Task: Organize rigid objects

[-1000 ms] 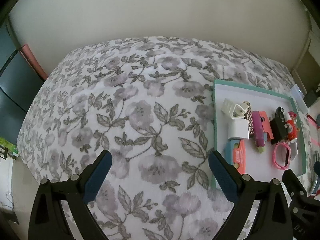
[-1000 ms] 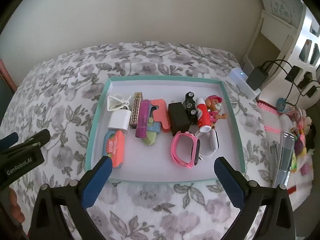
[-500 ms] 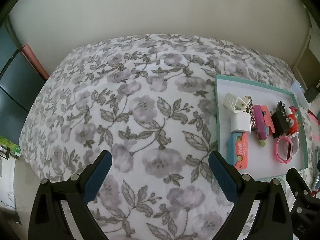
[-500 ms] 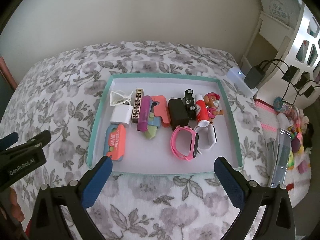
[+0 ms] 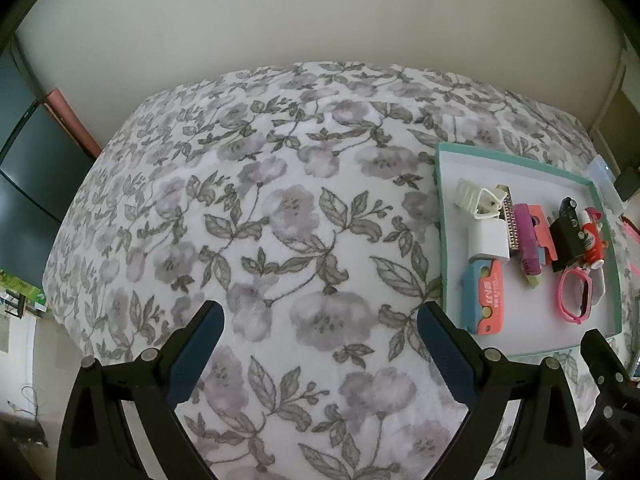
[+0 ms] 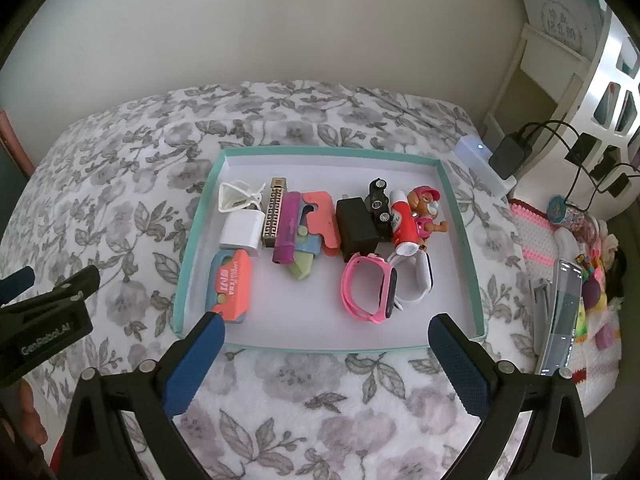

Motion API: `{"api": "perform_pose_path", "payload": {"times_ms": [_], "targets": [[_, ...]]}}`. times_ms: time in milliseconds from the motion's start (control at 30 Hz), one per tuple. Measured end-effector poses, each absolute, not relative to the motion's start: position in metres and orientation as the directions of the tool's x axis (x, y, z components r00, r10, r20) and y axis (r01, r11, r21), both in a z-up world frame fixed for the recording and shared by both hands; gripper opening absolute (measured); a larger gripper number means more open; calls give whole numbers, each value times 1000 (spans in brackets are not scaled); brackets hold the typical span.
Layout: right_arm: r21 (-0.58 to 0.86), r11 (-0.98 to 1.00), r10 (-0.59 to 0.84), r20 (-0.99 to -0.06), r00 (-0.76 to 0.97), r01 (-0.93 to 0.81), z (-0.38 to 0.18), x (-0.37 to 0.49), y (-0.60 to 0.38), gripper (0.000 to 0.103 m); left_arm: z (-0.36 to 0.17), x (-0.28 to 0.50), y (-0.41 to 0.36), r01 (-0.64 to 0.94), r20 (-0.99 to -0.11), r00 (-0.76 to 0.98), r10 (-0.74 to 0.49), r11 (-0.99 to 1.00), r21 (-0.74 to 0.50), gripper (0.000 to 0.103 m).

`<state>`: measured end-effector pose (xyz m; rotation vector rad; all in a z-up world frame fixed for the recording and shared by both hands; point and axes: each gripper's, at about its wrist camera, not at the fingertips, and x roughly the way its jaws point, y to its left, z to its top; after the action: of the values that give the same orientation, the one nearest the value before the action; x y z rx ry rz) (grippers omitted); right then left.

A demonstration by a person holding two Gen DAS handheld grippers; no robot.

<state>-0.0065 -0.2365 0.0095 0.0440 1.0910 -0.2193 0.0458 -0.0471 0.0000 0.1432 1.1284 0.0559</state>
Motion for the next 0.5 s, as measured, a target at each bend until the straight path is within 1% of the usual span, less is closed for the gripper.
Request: {"api": "perform_pose_path", "payload": {"times_ms": [500], "targets": [[-70, 977, -154, -884, 441, 200, 9, -5, -240, 103, -2, 47, -46, 35, -899, 420, 126, 987, 154, 97]]}}
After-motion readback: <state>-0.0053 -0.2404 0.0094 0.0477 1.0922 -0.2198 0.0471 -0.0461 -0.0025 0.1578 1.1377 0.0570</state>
